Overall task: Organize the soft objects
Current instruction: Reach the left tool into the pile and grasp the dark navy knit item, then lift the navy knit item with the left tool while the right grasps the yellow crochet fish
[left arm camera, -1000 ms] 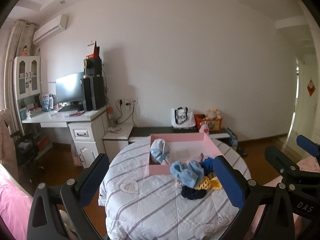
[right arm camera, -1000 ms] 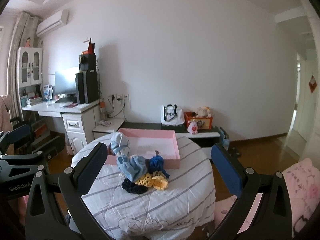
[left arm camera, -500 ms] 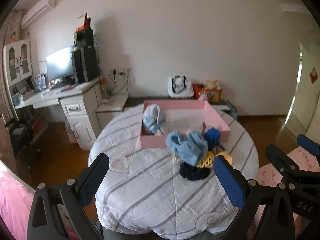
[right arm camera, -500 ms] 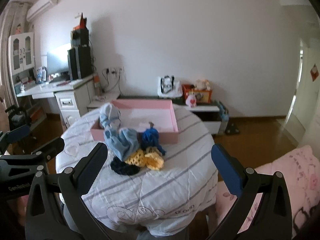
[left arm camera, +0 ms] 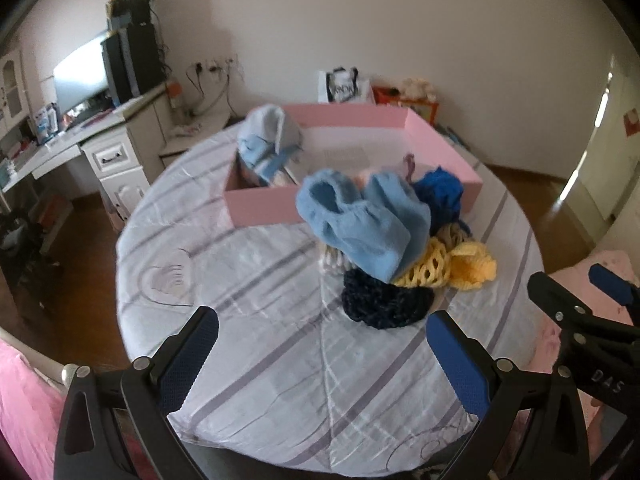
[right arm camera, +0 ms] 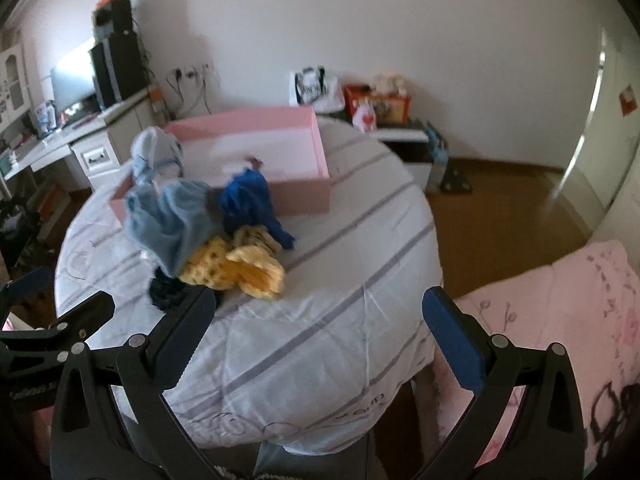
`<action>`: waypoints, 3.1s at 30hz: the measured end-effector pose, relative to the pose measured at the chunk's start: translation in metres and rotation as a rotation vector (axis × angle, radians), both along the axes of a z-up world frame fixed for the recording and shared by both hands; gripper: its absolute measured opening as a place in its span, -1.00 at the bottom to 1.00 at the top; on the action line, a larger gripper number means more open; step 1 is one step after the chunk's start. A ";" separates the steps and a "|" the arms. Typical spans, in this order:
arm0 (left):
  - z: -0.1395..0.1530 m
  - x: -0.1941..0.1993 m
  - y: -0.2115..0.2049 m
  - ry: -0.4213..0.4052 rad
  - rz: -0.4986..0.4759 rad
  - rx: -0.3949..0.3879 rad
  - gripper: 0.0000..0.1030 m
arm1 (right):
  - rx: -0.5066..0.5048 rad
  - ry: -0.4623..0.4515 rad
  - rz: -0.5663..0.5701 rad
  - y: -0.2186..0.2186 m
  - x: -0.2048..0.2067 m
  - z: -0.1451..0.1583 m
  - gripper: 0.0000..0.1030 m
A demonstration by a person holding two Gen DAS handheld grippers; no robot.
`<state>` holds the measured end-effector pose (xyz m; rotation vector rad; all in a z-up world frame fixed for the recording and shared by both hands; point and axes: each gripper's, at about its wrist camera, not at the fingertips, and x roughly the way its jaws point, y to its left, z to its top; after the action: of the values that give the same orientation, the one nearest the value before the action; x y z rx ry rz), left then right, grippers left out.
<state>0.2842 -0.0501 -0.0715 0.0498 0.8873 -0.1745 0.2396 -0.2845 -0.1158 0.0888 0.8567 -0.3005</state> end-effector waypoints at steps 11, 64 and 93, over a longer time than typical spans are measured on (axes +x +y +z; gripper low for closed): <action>-0.052 0.051 -0.036 0.100 -0.062 0.011 0.98 | 0.070 0.085 -0.053 -0.037 0.020 -0.034 1.00; -0.098 0.086 0.054 0.129 0.001 -0.088 -0.48 | 0.176 0.172 0.141 0.039 0.079 -0.061 -0.49; -0.072 0.043 0.046 0.098 0.028 -0.054 -0.48 | 0.213 0.102 0.083 0.003 0.042 -0.043 -0.67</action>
<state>0.3275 -0.0037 -0.1438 -0.0217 0.9800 -0.1758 0.2816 -0.2814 -0.1588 0.2373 0.9896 -0.1363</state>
